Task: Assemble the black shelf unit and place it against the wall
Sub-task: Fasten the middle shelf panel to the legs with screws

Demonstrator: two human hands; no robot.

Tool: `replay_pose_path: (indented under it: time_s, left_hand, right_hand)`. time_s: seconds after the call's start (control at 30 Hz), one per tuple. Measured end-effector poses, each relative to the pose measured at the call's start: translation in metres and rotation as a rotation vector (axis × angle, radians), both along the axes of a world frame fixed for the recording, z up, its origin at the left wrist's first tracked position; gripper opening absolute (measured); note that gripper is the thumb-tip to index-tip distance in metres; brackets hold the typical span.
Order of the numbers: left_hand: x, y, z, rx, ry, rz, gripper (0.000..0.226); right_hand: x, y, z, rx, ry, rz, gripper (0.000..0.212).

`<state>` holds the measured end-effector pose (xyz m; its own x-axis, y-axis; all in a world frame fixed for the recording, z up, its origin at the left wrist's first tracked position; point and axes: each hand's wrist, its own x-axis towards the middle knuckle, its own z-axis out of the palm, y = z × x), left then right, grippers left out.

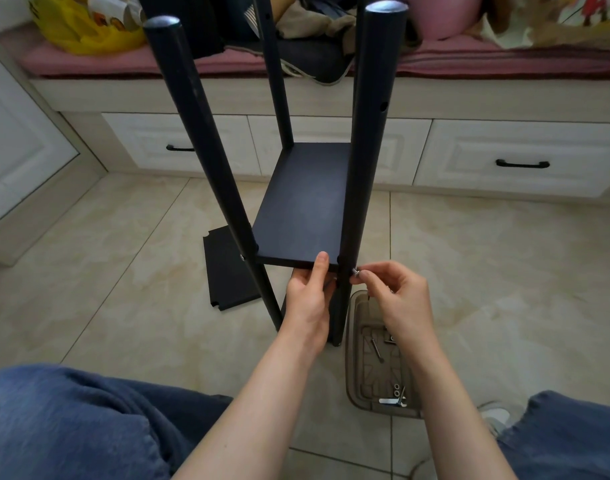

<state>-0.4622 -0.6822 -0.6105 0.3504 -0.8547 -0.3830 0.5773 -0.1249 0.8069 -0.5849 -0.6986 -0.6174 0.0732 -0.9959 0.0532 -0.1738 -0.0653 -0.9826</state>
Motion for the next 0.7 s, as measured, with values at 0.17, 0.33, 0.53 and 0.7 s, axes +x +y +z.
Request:
replay_pose_path:
  time_s: [0.17,0.33,0.53,0.7]
  left_hand:
    - [-0.0013,0.0016,0.0019,-0.016,0.018,0.003,0.034]
    - [-0.0024,-0.0002,0.0037,-0.021,0.074,0.035,0.030]
    - [-0.0042,-0.0011,0.0047,-0.054,0.123,0.037,0.032]
    - [-0.0061,-0.0021,0.0047,-0.056,0.113,0.032,0.036]
  right_hand:
    - [-0.0008,-0.0008,-0.0002,0.018,-0.025,0.022,0.012]
    - [-0.0031,-0.0038,-0.0008,0.039,-0.029,0.052,0.011]
    - [-0.0041,-0.0048,-0.0025,0.098,-0.098,0.083,0.012]
    - [-0.0051,-0.0076,-0.0053,0.119,-0.125,0.090,0.012]
